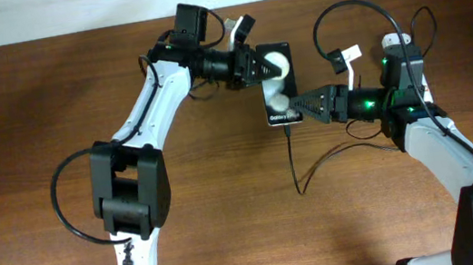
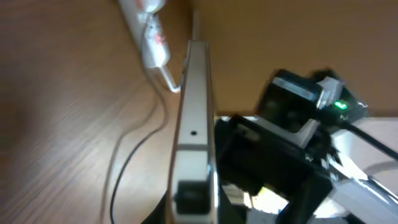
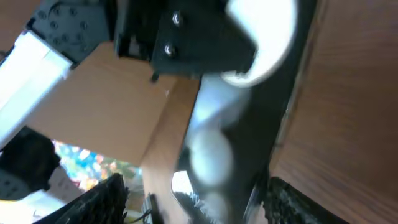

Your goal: Plug charger to phone and switch on socket

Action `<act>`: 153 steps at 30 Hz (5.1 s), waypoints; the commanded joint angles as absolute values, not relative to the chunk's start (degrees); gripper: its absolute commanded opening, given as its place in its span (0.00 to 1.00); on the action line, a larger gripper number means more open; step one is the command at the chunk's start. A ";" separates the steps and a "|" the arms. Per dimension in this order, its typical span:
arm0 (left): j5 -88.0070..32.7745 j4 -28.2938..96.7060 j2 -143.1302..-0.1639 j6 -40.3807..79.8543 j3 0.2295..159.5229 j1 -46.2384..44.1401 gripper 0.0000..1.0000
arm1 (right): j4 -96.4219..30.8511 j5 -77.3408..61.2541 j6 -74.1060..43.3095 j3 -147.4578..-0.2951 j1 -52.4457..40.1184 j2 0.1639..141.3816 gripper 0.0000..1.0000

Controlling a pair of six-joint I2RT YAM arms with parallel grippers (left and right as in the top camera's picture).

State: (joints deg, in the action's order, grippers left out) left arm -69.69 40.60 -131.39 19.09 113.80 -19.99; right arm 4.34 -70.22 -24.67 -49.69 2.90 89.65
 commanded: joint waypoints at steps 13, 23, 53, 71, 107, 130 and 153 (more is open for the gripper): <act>-40.69 50.87 -131.63 10.85 113.30 -16.99 0.01 | 4.21 -71.26 -22.76 -50.78 2.98 88.58 0.75; -41.08 55.20 -137.08 12.10 113.30 -16.34 0.03 | 2.13 -69.54 -20.53 -50.76 2.98 88.58 0.75; -21.06 55.18 -140.68 12.08 113.30 -16.34 0.68 | 1.93 -68.90 -20.36 -50.78 2.98 88.58 0.75; -20.12 63.53 -117.86 12.10 126.50 -11.07 0.95 | -32.71 -25.23 -12.21 -58.26 2.98 81.71 0.47; -17.98 63.72 -117.89 12.08 126.48 -11.07 0.99 | -15.20 -30.22 -24.03 -80.16 34.87 115.15 0.04; -17.98 63.75 -117.89 12.10 126.48 -11.07 0.99 | -15.84 -27.35 -22.81 -80.16 29.91 123.28 0.04; -17.98 63.75 -117.89 12.10 126.48 -11.09 0.99 | -26.28 -28.25 -27.16 -80.16 20.95 128.03 0.04</act>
